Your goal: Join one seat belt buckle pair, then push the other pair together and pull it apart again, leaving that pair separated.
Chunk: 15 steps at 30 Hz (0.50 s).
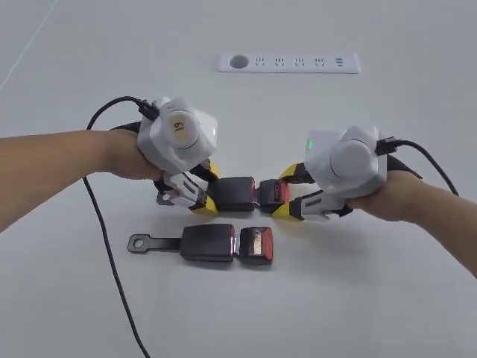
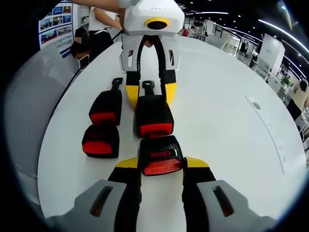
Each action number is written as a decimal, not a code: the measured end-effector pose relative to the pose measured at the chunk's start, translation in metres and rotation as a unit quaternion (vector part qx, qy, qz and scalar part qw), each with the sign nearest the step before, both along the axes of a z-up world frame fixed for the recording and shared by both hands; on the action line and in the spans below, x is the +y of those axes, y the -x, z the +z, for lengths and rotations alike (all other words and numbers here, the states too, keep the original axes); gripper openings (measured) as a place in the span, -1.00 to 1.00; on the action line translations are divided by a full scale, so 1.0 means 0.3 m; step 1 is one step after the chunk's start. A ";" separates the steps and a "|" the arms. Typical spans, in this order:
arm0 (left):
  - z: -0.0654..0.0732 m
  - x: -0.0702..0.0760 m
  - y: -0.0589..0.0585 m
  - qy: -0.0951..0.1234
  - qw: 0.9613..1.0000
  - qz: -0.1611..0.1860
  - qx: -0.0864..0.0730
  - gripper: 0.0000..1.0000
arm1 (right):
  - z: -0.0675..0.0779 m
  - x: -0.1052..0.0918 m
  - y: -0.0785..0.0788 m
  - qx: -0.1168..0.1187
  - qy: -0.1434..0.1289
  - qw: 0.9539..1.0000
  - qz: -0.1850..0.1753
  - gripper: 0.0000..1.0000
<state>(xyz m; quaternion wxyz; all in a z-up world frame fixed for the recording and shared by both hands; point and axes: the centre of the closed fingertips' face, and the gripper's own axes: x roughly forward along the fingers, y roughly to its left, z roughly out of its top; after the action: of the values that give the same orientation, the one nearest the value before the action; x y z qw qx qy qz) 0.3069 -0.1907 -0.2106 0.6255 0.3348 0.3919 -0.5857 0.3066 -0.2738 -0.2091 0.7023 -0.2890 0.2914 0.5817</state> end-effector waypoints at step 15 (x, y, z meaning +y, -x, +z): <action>-0.007 0.004 -0.002 -0.003 1.000 0.004 0.004 -0.39 | 0.000 -0.030 -0.006 -0.002 0.011 1.000 0.000 -0.38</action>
<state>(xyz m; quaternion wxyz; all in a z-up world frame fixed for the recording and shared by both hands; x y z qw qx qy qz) 0.3076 -0.1896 -0.2127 0.6256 0.3328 0.3975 -0.5829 0.3084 -0.2829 -0.2092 0.6998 -0.2981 0.2960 0.5778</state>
